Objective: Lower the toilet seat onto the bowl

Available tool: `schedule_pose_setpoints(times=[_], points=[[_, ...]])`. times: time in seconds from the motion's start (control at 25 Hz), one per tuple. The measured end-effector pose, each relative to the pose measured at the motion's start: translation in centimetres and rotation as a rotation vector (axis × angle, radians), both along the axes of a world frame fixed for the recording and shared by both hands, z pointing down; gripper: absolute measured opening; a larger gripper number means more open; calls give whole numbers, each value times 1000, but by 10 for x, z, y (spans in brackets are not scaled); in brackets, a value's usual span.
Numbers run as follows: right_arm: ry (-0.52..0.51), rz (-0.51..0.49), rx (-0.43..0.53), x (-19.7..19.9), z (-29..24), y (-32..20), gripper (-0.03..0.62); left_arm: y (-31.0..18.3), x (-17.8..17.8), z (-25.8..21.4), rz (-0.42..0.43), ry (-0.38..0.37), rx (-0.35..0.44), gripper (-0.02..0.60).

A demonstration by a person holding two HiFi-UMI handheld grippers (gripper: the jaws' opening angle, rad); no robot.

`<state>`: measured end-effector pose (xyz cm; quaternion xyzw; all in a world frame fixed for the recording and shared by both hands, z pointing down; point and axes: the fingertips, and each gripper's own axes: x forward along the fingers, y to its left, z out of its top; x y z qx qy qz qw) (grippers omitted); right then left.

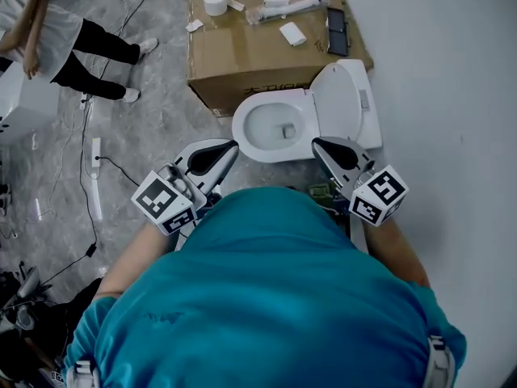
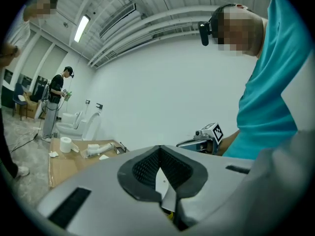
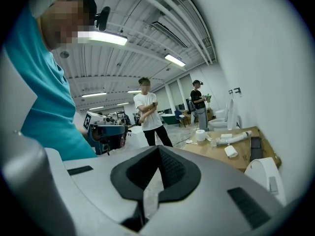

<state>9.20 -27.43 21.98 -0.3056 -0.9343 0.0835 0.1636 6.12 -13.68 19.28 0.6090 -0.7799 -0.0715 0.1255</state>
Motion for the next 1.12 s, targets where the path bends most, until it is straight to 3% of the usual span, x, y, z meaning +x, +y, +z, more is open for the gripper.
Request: schedule_pose_setpoints(times=[1.12], points=[[-17, 12, 22, -4, -6, -5, -3, -4, -6, -1, 9, 22, 10, 5]])
